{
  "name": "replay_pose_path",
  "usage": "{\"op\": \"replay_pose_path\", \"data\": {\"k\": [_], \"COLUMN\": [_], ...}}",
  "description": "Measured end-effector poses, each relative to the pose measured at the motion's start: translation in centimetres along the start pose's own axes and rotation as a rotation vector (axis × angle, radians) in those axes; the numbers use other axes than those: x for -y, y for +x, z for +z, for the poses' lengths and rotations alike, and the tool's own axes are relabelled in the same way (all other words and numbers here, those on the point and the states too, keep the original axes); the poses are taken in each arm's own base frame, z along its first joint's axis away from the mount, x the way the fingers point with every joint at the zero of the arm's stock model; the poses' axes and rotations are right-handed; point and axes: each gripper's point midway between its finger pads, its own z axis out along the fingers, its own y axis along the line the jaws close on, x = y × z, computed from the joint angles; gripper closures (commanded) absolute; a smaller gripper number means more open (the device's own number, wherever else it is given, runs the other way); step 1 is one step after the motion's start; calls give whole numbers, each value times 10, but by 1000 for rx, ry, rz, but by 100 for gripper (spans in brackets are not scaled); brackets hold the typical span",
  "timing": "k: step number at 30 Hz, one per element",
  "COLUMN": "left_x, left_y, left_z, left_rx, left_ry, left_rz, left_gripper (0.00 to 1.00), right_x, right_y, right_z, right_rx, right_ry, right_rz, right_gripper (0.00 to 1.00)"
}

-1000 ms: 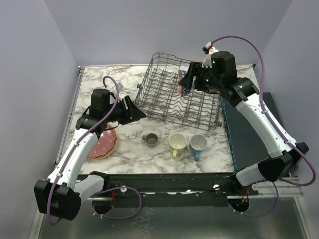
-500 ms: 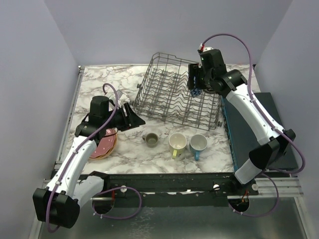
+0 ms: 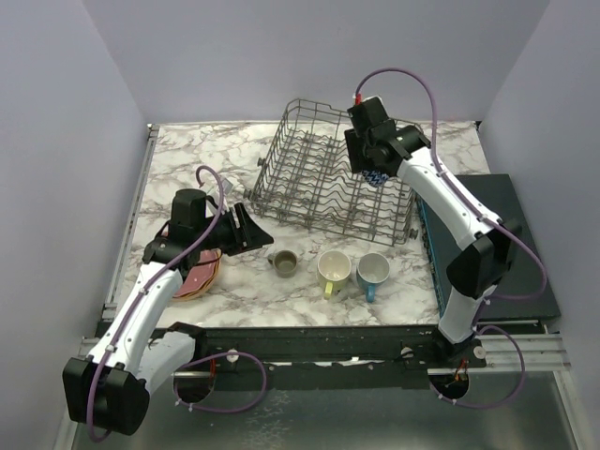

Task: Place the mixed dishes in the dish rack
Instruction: Turn the bowl upside down on the dish rack.

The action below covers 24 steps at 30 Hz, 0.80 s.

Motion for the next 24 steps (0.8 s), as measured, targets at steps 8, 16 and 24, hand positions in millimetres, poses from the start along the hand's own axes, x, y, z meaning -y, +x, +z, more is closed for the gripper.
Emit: {"op": "replay_pose_path", "data": {"k": [8,16,24], "left_x": [-7,-8,-5], "left_y": [8,9,9], "left_z": [2,3,2], "left_rx": [-16,-12,-8], "left_ry": [-7,5,24], "left_rz": [-6,6,16], "left_gripper": [45,43,43], "right_x": [-4,-1,0], "right_y": [20,34,46], "right_z": [30,51,68], "right_rx": [-73,-118,-158], "right_ry": [82,162,210], "right_rz": [-97,-153,-201], "right_gripper": [62,62,63]}}
